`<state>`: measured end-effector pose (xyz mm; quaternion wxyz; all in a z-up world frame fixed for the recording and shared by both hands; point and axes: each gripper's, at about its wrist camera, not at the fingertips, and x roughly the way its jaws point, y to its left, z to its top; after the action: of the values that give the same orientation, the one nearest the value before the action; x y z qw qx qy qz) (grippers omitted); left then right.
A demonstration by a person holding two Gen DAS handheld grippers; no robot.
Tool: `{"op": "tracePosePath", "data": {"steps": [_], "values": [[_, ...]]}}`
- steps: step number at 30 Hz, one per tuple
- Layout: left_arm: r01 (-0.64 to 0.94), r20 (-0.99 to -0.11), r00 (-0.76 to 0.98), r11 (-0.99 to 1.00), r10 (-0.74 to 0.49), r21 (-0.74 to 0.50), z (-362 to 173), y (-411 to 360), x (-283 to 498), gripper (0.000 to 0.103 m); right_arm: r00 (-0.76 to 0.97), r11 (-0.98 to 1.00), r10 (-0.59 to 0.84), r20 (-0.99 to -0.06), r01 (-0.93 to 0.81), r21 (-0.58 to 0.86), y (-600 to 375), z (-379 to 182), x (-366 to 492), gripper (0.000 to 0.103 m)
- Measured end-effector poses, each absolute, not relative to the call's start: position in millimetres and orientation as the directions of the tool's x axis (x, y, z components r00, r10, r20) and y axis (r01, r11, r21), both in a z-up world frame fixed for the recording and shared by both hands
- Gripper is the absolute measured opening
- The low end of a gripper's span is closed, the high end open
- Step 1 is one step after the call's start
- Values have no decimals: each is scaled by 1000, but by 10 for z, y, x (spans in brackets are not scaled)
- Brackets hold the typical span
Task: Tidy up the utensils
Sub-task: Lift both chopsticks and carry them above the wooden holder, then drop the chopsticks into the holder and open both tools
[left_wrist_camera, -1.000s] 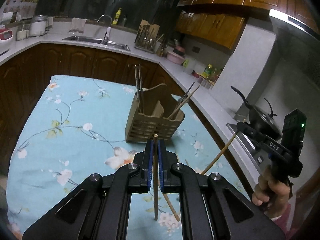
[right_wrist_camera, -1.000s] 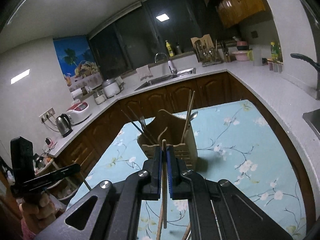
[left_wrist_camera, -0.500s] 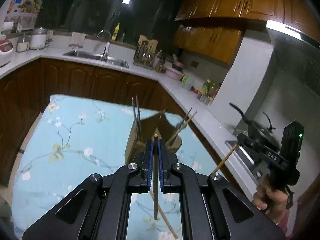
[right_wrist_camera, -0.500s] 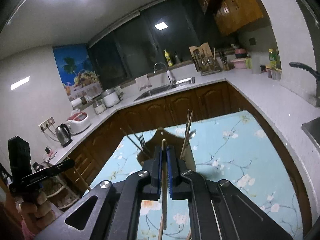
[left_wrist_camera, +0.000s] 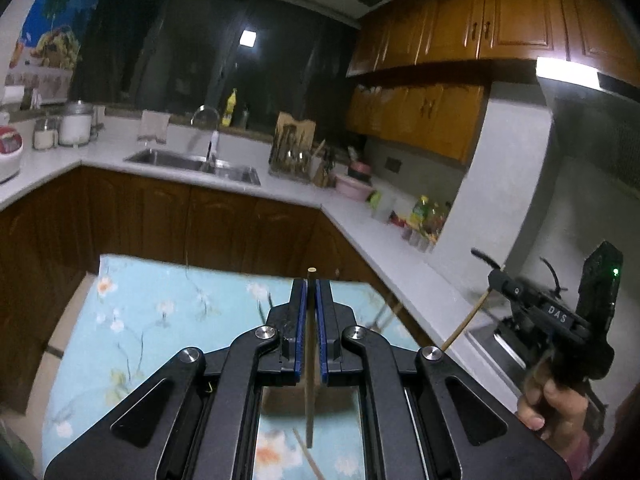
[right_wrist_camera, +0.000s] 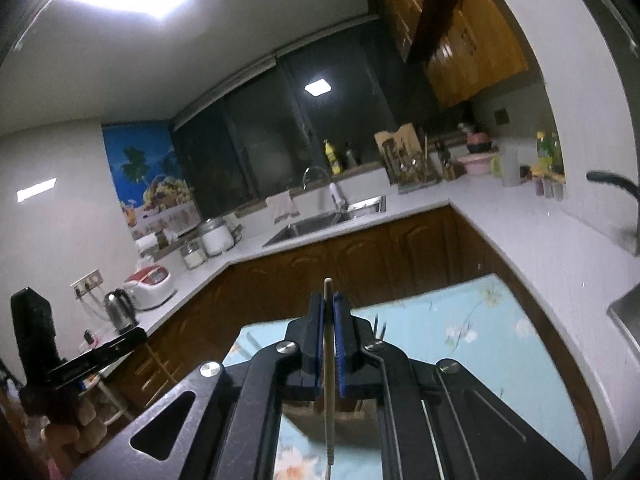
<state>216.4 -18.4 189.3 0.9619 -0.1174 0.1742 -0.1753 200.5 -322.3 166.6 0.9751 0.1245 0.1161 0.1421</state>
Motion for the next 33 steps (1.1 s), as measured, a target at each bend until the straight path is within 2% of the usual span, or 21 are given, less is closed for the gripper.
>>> {"op": "tracePosePath", "data": {"steps": [6,12,19,24,28,33], "values": [[265,-251,907,922,-337,-280,2013,-202,2529,4,952,943,262,-156,-219,249,-3152,1797,2300,5],[232,-244,919,925,-309,-301,1836,-219,2840,4,956,945,241,-168,-192,264,-3122,1632,2586,5],[193,-277,912,912,-303,-362,1321,-186,3006,4,945,942,239,-225,-169,290,-3118,1186,2776,5],[174,-336,891,914,-304,-366,969,-218,3084,4,934,945,233,-270,-152,289,-3099,923,2848,5],[174,-368,876,916,-312,-362,838,-270,3126,5,919,944,239,-315,-145,295,-3090,754,2916,6],[180,-383,871,924,-309,-337,813,-320,3139,5,914,943,241,-326,-141,302,-3138,721,2952,6]]}}
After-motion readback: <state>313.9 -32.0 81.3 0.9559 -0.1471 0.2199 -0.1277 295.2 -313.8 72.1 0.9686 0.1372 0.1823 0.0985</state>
